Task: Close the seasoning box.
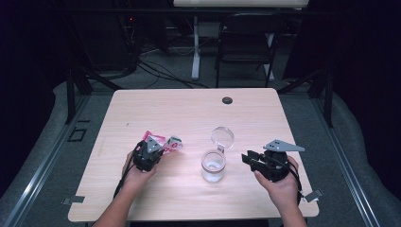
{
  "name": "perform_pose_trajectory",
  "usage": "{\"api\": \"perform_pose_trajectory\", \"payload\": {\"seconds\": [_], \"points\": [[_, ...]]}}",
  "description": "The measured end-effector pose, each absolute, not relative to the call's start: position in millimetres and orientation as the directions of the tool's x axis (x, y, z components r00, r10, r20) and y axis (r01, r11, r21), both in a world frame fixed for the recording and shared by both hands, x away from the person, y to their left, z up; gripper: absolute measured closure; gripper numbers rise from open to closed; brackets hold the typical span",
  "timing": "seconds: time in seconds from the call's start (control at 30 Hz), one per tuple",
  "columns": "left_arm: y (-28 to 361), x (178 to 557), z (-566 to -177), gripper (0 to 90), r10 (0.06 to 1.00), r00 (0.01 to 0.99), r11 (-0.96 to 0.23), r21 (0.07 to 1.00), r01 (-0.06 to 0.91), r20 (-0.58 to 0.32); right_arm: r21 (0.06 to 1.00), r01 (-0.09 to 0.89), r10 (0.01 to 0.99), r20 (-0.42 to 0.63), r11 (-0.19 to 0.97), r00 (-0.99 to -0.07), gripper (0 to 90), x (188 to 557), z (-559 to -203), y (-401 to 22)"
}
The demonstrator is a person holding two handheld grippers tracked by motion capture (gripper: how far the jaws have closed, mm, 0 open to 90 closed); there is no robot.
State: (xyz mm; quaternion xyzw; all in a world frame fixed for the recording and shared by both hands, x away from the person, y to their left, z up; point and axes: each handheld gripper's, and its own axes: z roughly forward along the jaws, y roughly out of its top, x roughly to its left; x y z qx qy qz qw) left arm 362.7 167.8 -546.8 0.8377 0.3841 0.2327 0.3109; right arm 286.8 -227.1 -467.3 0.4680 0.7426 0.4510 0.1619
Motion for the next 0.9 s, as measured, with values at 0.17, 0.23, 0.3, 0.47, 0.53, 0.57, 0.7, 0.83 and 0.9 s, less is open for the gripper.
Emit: {"api": "perform_pose_trajectory", "payload": {"seconds": [0.17,0.23,0.3,0.47,0.53,0.57,0.7,0.83,0.9], "points": [[180.7,363.5,-538.7,90.0,0.814,0.575,-0.438,0.736,0.516,0.081,0.823,0.547,0.841,0.181,0.155,-0.51,68.7,287.0,-467.2,-228.3],[186.9,362.5,-533.6,90.0,0.824,0.563,-0.412,0.749,0.518,0.064,0.823,0.547,0.841,0.181,0.154,-0.509,68.7,286.9,-466.9,-229.2],[193.2,360.5,-527.6,90.0,0.831,0.552,-0.399,0.761,0.512,0.064,0.825,0.546,0.844,0.182,0.149,-0.505,68.8,286.9,-466.6,-229.6],[209.8,357.2,-514.6,90.0,0.852,0.522,-0.35,0.79,0.504,0.044,0.825,0.544,0.842,0.18,0.152,-0.508,68.8,287.1,-466.5,-229.0],[215.1,357.2,-510.4,90.0,0.859,0.51,-0.333,0.796,0.505,0.036,0.825,0.545,0.842,0.181,0.152,-0.508,68.8,287.2,-466.6,-228.8],[219.1,357.7,-507.7,90.0,0.866,0.5,-0.316,0.804,0.504,0.027,0.825,0.544,0.842,0.18,0.152,-0.508,68.8,287.2,-466.6,-228.8],[232.7,361.2,-498.1,90.0,0.886,0.464,-0.269,0.817,0.51,0.001,0.825,0.546,0.843,0.185,0.145,-0.505,68.7,288.1,-466.7,-230.7],[245.1,367.5,-491.1,90.0,0.898,0.439,-0.224,0.822,0.524,-0.035,0.824,0.549,0.843,0.191,0.14,-0.502,68.7,289.4,-468.0,-231.9],[246.0,368.5,-489.5,90.0,0.901,0.433,-0.221,0.823,0.523,-0.033,0.824,0.549,0.842,0.193,0.139,-0.503,68.7,289.7,-467.9,-231.9]]}}
